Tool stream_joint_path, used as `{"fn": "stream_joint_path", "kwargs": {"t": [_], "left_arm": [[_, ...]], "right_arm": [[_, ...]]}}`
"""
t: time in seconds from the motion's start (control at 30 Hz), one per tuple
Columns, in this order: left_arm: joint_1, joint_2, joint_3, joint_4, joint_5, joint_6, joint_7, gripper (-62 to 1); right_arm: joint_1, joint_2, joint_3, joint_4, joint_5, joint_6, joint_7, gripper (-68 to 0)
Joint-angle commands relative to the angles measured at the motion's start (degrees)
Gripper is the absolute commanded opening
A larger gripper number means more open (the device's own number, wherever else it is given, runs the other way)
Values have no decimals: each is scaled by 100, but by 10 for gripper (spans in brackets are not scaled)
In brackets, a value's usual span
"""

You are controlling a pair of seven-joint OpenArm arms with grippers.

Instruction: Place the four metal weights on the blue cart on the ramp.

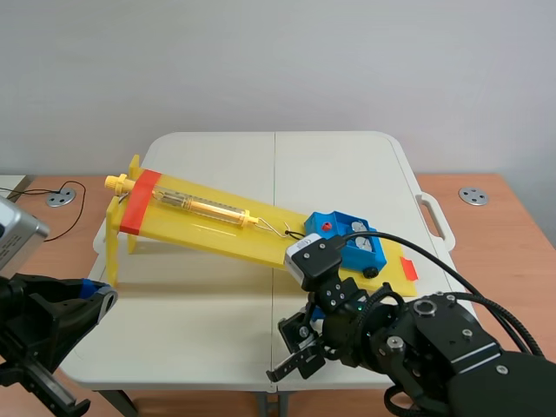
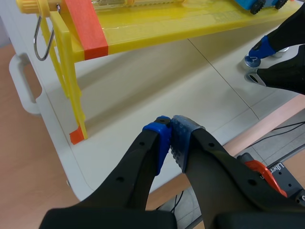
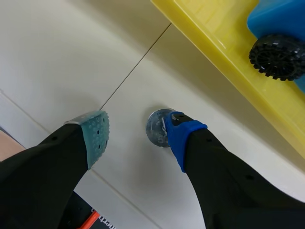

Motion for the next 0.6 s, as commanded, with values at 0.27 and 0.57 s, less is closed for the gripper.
{"fn": "stream_joint_path", "kwargs": {"t": [0.27, 0.57], "left_arm": [[-146, 46, -37, 260, -297, -120, -590, -581], [-205, 46, -37, 260, -297, -120, -588, -582]], "right_arm": [[446, 0, 59, 275, 92, -468, 310, -629], [295, 236, 188, 710, 278, -485, 33, -669]]}}
